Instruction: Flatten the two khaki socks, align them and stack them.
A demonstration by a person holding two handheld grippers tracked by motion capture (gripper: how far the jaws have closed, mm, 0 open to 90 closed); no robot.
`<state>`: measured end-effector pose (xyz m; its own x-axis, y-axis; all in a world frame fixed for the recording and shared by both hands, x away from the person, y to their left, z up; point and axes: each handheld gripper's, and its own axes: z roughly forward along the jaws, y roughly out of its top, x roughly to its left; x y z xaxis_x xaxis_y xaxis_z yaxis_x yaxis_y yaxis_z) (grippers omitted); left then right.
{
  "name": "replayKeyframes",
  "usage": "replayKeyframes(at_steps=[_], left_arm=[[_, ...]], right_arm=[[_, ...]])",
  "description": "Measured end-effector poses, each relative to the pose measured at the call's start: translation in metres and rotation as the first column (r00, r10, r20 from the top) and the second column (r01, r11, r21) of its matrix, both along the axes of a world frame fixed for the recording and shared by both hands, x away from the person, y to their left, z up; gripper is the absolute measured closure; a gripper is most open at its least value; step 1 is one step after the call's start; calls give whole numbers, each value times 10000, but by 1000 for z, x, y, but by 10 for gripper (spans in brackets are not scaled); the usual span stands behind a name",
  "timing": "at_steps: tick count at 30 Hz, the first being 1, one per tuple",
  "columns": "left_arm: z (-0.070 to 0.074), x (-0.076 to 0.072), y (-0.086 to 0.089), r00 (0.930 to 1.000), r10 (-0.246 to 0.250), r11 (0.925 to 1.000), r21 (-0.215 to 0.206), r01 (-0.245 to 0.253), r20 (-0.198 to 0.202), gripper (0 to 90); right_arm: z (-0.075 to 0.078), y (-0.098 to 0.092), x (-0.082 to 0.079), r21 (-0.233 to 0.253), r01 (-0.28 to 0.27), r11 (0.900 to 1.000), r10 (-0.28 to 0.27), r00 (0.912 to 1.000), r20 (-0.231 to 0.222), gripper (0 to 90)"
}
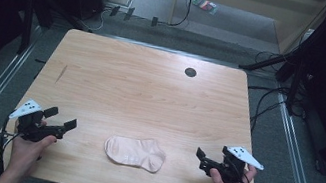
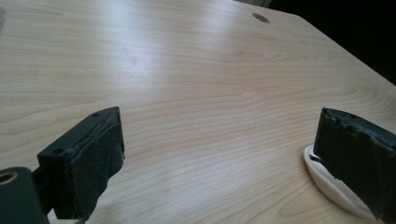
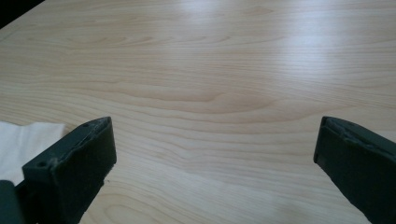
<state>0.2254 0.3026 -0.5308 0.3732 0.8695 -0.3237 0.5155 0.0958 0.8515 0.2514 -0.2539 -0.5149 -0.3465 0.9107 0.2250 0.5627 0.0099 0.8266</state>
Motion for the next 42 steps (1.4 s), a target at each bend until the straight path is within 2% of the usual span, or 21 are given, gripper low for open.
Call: replayKeyframes(at_steps=[2,7,11,14,17,21,23,25,26,28,31,35,39,42], left_arm=[[-1,-2,8,10000,39,10000,72,-39,-19,4],[-4,-7,30,9990,446,9990,90,-445,-73,4],[-8,-11,46,9965,833,9956,431,-828,-87,4],[-12,-13,52,9941,1066,9882,1128,-1035,-215,4],[-14,-17,58,9921,1245,9803,1564,-1208,-135,4],[-13,-20,67,9890,1476,9778,1501,-1460,7,4],[-13,-21,70,9861,1651,9735,1578,-1657,168,4],[-14,-22,73,9812,1880,9589,2081,-1930,436,4],[-15,-22,76,9797,1963,9564,2122,-2005,410,4],[-16,-22,80,9771,2102,9617,1730,-2128,334,4],[-17,-22,83,9754,2185,9633,1534,-2203,287,4],[-18,-20,84,9766,2141,9671,1365,-2149,207,4],[-19,-19,80,9801,1973,9693,1450,-1983,218,4],[-20,-18,78,9812,1926,9664,1703,-1924,155,4]], right_arm=[[-4,-13,-2,-130,51,9999,-50,10000,56,0],[-11,-29,-4,-371,190,9991,-192,9998,-37,0],[-17,-39,-6,-691,338,9970,-347,9993,-116,0],[-19,-46,-7,-803,448,9958,-462,9988,-152,0],[-22,-53,-8,-880,562,9945,-582,9981,-211,0],[-26,-59,-9,-1026,594,9929,-617,9979,-194,0],[-27,-64,-9,-880,702,9937,-719,9973,-172,0],[-28,-67,-9,-716,758,9945,-766,9970,-88,0],[-28,-68,-9,-689,777,9946,-784,9969,-66,0],[-30,-68,-9,-677,751,9949,-758,9971,-79,0],[-31,-67,-9,-791,641,9948,-644,9979,-13,0],[-32,-66,-9,-663,636,9958,-641,9979,-52,0],[-33,-64,-8,-730,625,9954,-633,9979,-96,0],[-33,-62,-8,-783,550,9954,-563,9983,-136,0]])
